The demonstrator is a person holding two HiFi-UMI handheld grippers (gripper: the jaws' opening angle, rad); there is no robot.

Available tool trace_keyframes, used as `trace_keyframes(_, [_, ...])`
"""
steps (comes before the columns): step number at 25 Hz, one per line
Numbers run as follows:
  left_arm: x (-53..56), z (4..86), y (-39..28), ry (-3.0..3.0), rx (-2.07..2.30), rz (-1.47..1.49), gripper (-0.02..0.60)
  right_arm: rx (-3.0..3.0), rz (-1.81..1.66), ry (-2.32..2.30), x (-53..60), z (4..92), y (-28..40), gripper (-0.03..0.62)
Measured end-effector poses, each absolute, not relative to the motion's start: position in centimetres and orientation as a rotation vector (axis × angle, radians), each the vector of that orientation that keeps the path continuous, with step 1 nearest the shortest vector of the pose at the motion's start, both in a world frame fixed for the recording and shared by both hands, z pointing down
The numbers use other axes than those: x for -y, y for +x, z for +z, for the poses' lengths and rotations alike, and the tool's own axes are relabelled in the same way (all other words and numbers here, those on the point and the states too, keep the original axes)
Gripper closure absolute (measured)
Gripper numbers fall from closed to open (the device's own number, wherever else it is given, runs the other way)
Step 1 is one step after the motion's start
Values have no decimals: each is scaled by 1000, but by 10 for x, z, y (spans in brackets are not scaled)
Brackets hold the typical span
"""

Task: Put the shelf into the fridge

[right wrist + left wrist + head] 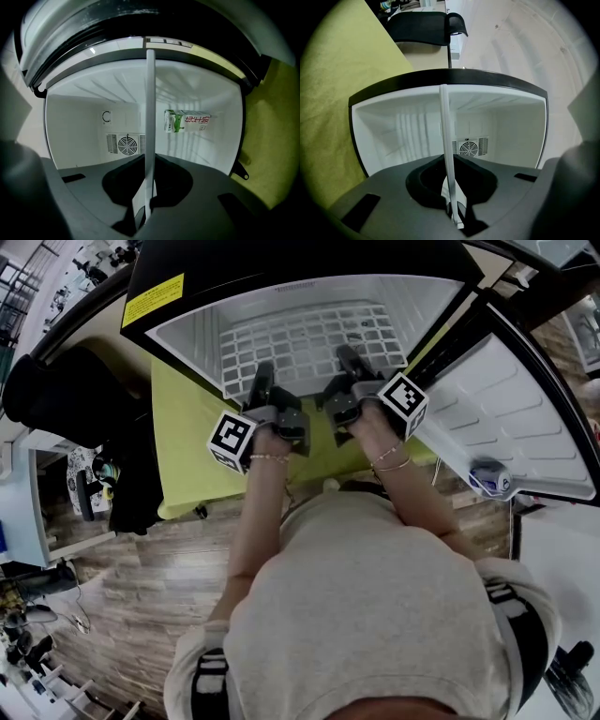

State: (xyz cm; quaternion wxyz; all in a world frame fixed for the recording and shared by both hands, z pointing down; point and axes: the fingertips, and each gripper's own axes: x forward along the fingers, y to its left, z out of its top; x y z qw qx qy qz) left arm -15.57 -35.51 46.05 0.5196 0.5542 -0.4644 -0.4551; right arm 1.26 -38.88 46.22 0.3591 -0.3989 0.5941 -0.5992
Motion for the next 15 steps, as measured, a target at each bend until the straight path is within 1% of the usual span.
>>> trace_keyframes(6, [347,459,-148,1319,1096,-1091,501,-1534,-1525,-1022,378,460,16,557])
trace_keyframes(8, [344,457,-146,1325,1092,-1087,491,-1540,-1518,-1023,374,459,15,542])
trace_keyframes(11, [338,456,-144,1317,1094,-1087,486,-1548,-1508,-1023,368,457,16,519])
trace_keyframes(15, [329,459,-146,1296,1094,-1096,486,-1546,-1510,-1027,359,456,18,518])
